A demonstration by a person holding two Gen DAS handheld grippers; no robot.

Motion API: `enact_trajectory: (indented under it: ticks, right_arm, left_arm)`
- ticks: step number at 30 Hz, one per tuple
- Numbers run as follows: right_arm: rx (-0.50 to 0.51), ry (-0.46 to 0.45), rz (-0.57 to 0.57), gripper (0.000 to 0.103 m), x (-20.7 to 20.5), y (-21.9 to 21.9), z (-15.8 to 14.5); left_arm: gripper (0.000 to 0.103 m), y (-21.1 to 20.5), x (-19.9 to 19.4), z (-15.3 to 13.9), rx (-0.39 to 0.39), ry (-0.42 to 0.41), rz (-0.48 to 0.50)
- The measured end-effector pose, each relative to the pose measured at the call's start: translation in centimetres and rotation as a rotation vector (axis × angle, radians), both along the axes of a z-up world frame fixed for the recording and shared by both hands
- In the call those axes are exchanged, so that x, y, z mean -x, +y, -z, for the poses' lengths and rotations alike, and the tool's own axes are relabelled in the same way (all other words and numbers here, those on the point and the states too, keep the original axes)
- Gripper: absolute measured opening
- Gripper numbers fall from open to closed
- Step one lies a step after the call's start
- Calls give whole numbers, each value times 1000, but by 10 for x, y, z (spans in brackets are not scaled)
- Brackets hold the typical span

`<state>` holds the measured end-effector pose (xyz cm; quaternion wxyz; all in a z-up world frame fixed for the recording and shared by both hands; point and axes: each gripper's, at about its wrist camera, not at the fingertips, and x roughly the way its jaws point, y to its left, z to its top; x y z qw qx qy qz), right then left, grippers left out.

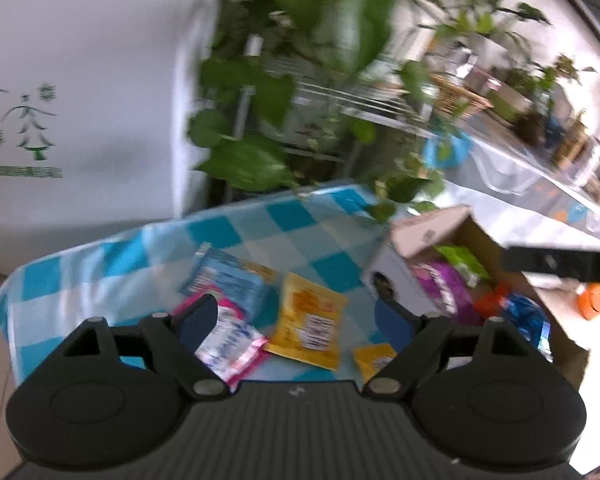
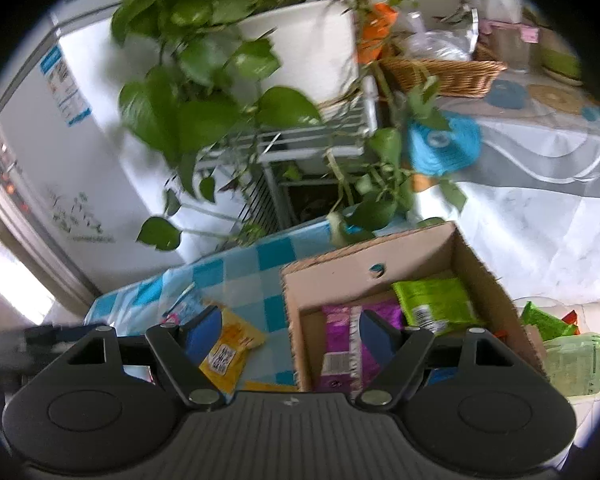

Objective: Organize snacks
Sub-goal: 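Move the left gripper over the pink Ameri bag while the right gripper moves over the yellow waffle bag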

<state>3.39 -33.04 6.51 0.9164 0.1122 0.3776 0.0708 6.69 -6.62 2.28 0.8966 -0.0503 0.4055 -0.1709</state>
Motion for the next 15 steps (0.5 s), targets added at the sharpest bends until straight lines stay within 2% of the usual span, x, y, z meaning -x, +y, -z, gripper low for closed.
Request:
enact_trajectory:
  ticks: [8,11,15]
  right_arm:
    - [-7,57,-72,81,-1,27,13]
    - [-23,86,-106,81,-1,36,20]
    - [-100,150,-128,81,-1,44,31]
  left_arm:
    - [86,23,-24,22,-74,62,-106]
    - [86,27,-32,31,-81,98,-135]
    - [86,30,-45,45,-82,150,-179]
